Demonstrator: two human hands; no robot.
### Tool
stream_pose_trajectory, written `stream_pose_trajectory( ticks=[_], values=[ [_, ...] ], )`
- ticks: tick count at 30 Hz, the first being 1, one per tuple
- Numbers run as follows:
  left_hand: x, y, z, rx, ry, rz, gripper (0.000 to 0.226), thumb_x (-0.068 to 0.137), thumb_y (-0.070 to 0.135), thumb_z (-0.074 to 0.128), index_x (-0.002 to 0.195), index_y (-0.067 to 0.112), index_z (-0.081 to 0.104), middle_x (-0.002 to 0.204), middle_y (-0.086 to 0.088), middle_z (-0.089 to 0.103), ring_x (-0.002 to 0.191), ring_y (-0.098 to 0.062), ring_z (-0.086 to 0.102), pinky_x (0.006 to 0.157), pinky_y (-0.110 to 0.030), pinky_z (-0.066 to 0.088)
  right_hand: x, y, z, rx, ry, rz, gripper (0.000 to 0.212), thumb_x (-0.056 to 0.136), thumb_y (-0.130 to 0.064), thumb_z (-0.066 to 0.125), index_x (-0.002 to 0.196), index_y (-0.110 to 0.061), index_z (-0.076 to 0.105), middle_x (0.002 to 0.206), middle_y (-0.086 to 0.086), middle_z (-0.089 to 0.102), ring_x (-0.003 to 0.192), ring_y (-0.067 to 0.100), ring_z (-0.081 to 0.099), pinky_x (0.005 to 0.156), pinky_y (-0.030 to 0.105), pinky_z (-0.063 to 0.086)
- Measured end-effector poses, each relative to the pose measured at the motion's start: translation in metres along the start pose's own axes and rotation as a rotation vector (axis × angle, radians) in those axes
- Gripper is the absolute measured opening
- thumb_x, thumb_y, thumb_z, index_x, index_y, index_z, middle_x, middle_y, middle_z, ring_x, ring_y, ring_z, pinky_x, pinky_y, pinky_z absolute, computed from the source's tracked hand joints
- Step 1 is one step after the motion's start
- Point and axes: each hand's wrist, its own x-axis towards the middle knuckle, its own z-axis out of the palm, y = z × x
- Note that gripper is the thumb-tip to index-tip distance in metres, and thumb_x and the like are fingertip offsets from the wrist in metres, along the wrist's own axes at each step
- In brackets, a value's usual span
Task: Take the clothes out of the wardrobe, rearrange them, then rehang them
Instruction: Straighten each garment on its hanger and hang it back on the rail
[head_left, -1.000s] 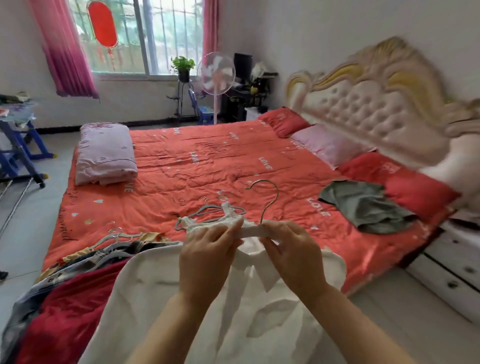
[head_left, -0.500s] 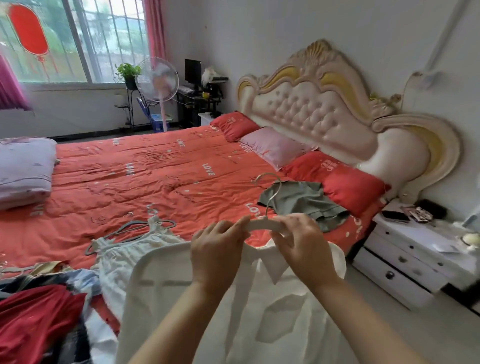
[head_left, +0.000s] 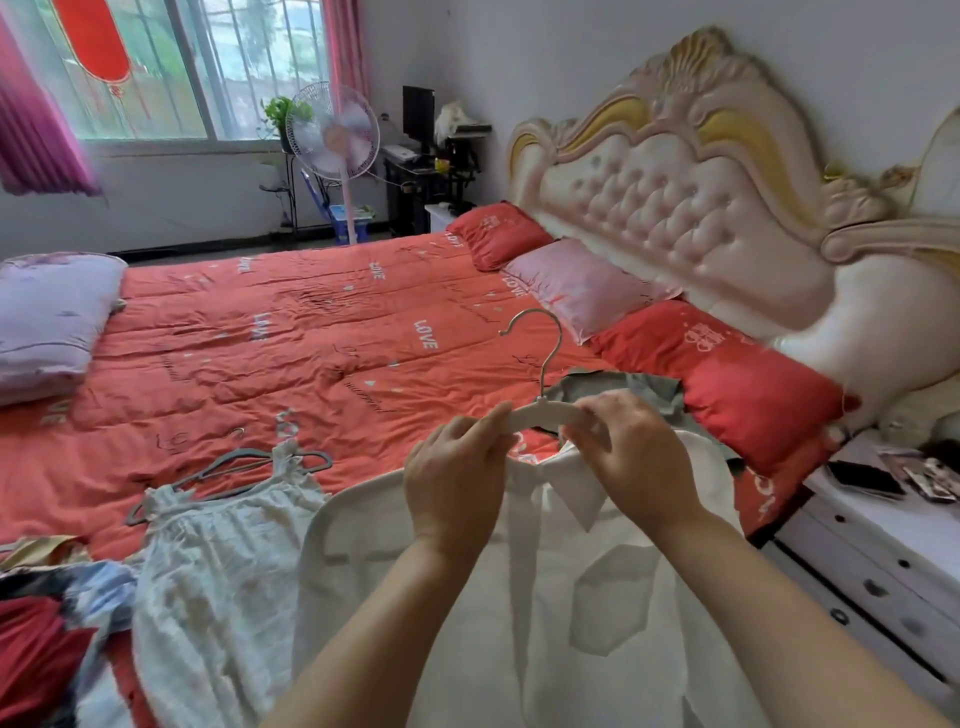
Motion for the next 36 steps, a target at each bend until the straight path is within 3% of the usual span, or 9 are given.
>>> stream_pose_trajectory(
  ticks=[4, 7, 12, 20, 27, 29, 31, 33, 36],
  values=[
    [0.045, -0.031, 0.043, -0.014, 0.009, -0.029, 0.030, 0.077, 0.038, 0.051, 0.104, 0.033, 0.063, 0.070, 0.002, 0.066, 0.059, -0.022, 0.063, 0.052, -0.032, 0.051, 0.054, 0.027, 0.031, 0.007, -0.018, 0.019, 0.023, 0.083, -0.032, 0.063, 0.094, -0.012, 0.068, 0.087, 0.004, 0.063, 0.082, 0.026, 0.059, 0.069, 0.036, 0.047],
    [0.073, -0.055, 0.069, 0.007, 0.003, -0.040, 0.033, 0.077, 0.036, 0.052, 0.100, 0.026, 0.072, 0.069, 0.002, 0.065, 0.058, -0.022, 0.063, 0.051, -0.032, 0.051, 0.092, 0.044, 0.057, 0.021, -0.037, 0.025, 0.024, 0.081, -0.032, 0.061, 0.093, -0.013, 0.068, 0.087, 0.004, 0.063, 0.082, 0.026, 0.059, 0.071, 0.037, 0.047],
    [0.104, -0.100, 0.106, 0.009, -0.015, -0.082, 0.031, 0.078, 0.034, 0.052, 0.106, 0.031, 0.064, 0.070, 0.002, 0.064, 0.057, -0.024, 0.061, 0.051, -0.034, 0.051, 0.141, 0.070, 0.109, 0.069, -0.097, 0.023, 0.014, 0.080, -0.022, 0.070, 0.092, -0.013, 0.068, 0.087, 0.002, 0.063, 0.083, 0.024, 0.059, 0.070, 0.033, 0.044],
    [0.140, -0.194, 0.181, 0.154, -0.062, -0.247, 0.032, 0.076, 0.033, 0.050, 0.107, 0.033, 0.056, 0.069, 0.001, 0.064, 0.056, -0.023, 0.060, 0.050, -0.032, 0.050, 0.216, 0.119, 0.231, 0.171, -0.266, -0.014, 0.012, 0.080, -0.023, 0.068, 0.088, -0.014, 0.068, 0.082, 0.002, 0.063, 0.077, 0.025, 0.058, 0.068, 0.035, 0.045],
    [0.156, -0.286, 0.246, 0.381, -0.171, -0.409, 0.036, 0.075, 0.031, 0.050, 0.099, 0.017, 0.073, 0.068, -0.001, 0.065, 0.055, -0.025, 0.062, 0.050, -0.031, 0.049, 0.255, 0.163, 0.367, 0.285, -0.495, 0.014, 0.018, 0.078, -0.029, 0.060, 0.083, -0.014, 0.066, 0.081, 0.005, 0.062, 0.078, 0.029, 0.057, 0.068, 0.043, 0.047],
    [0.153, -0.308, 0.261, 0.427, -0.203, -0.447, 0.031, 0.074, 0.025, 0.058, 0.100, 0.016, 0.073, 0.075, -0.001, 0.068, 0.062, -0.026, 0.064, 0.054, -0.032, 0.049, 0.258, 0.173, 0.404, 0.292, -0.559, 0.026, 0.011, 0.081, -0.023, 0.065, 0.084, -0.013, 0.065, 0.083, 0.006, 0.061, 0.080, 0.030, 0.057, 0.070, 0.043, 0.046],
    [0.145, -0.327, 0.274, 0.449, -0.279, -0.555, 0.040, 0.071, 0.015, 0.069, 0.111, 0.016, 0.069, 0.098, -0.005, 0.069, 0.085, -0.029, 0.065, 0.071, -0.038, 0.051, 0.260, 0.181, 0.441, 0.262, -0.633, 0.060, 0.013, 0.083, -0.022, 0.066, 0.093, -0.012, 0.065, 0.093, 0.009, 0.061, 0.091, 0.032, 0.056, 0.078, 0.044, 0.044],
    [0.136, -0.337, 0.281, 0.486, -0.407, -0.706, 0.049, 0.083, 0.017, 0.063, 0.130, 0.020, 0.054, 0.130, -0.005, 0.055, 0.118, -0.027, 0.050, 0.096, -0.039, 0.039, 0.260, 0.186, 0.474, 0.181, -0.727, 0.090, 0.029, 0.086, -0.027, 0.062, 0.112, -0.015, 0.061, 0.113, 0.009, 0.058, 0.109, 0.031, 0.051, 0.091, 0.043, 0.039],
    [0.108, -0.342, 0.286, 0.529, -0.569, -0.844, 0.055, 0.091, 0.028, 0.053, 0.143, 0.027, 0.035, 0.147, 0.002, 0.032, 0.134, -0.018, 0.029, 0.105, -0.030, 0.024, 0.246, 0.192, 0.502, 0.119, -0.870, 0.110, 0.048, 0.088, -0.034, 0.060, 0.130, -0.015, 0.049, 0.130, 0.008, 0.050, 0.121, 0.029, 0.044, 0.098, 0.039, 0.033]
  ],
)
